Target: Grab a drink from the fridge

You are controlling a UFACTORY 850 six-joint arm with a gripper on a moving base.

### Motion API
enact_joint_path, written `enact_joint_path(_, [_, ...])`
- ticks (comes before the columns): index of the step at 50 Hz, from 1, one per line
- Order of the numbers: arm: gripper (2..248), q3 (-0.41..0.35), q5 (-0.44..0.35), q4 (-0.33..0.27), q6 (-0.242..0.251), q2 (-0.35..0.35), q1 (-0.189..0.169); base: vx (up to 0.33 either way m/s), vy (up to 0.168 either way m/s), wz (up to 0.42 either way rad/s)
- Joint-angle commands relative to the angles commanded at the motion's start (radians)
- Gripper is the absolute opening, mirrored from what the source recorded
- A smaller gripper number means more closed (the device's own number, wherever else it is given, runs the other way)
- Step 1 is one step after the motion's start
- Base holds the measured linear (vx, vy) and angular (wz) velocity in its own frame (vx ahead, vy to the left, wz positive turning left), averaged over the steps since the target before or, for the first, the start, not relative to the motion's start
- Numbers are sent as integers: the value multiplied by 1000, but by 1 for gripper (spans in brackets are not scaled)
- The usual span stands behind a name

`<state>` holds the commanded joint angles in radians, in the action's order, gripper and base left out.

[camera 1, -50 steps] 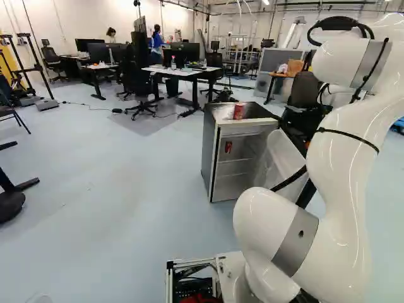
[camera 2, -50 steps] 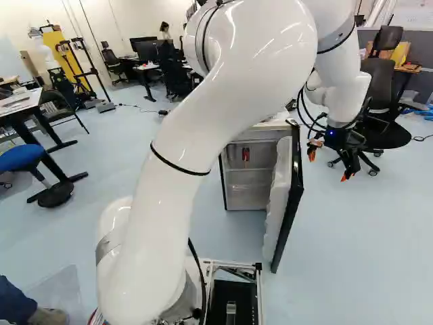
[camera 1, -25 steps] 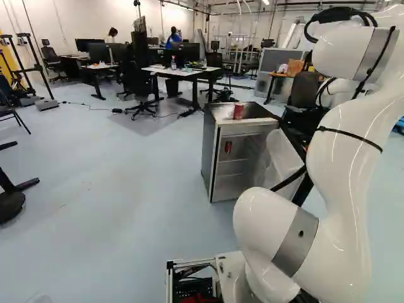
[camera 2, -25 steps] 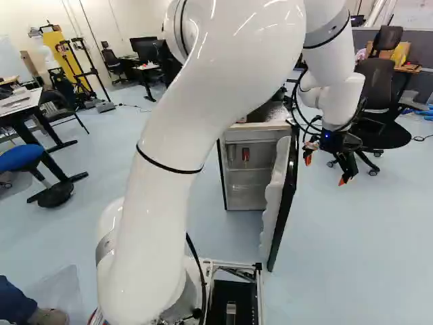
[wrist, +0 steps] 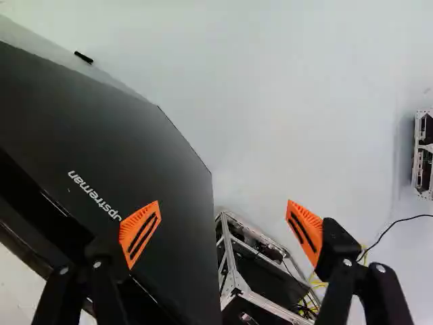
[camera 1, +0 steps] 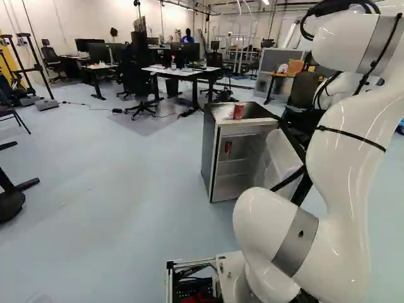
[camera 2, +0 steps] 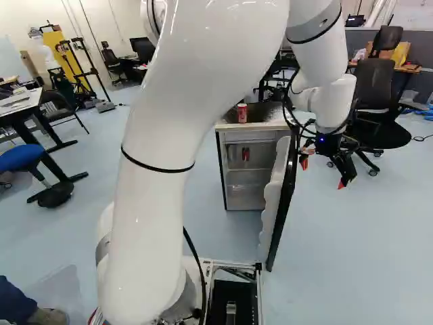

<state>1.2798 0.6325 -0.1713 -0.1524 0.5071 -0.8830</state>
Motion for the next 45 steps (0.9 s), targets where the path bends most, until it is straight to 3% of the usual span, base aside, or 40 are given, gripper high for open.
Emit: enact_joint_path(45, [247, -169, -98, -128, 0, -121, 60, 0, 0, 0])
